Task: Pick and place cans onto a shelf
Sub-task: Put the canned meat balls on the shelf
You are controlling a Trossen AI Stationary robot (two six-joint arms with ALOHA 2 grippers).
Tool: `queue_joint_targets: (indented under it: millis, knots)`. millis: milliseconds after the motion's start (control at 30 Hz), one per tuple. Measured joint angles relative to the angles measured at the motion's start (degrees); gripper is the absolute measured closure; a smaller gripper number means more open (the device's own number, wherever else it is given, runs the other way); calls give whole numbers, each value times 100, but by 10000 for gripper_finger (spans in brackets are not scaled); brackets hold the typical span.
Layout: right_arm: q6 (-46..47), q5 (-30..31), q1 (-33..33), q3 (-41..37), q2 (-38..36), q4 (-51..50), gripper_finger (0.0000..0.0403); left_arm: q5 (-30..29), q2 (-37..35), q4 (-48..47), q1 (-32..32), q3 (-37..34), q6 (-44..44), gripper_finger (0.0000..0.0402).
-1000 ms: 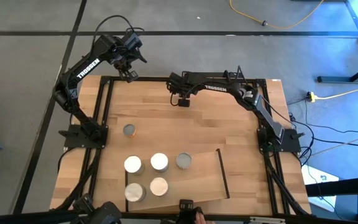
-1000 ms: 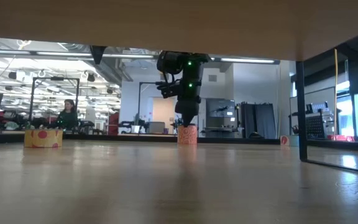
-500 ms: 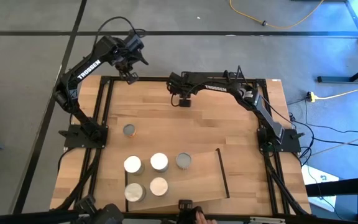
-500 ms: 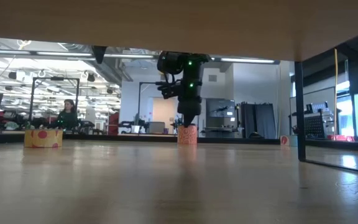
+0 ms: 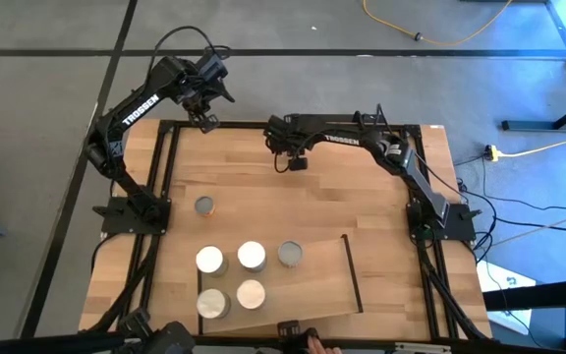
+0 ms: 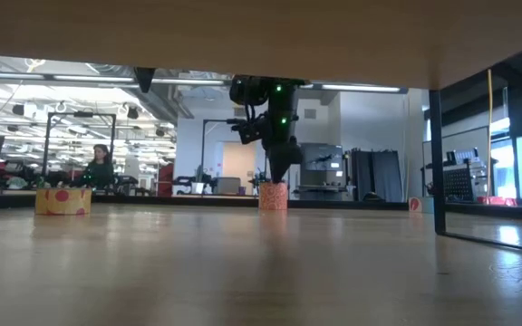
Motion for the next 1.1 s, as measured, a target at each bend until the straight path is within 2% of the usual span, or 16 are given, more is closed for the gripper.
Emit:
queue_joint_targets:
  millis: [233,433,1100]
  knots:
    - [-280,-611,-68,7,-78,-481,285,0,0,1,0,0,0,401]
    - [-280,-360,-189,7,-80,-449,285,0,0,2,0,0,0,401]
    - [-187,-428,-219,4,-81,-175,285,0,0,2,0,0,-2,401]
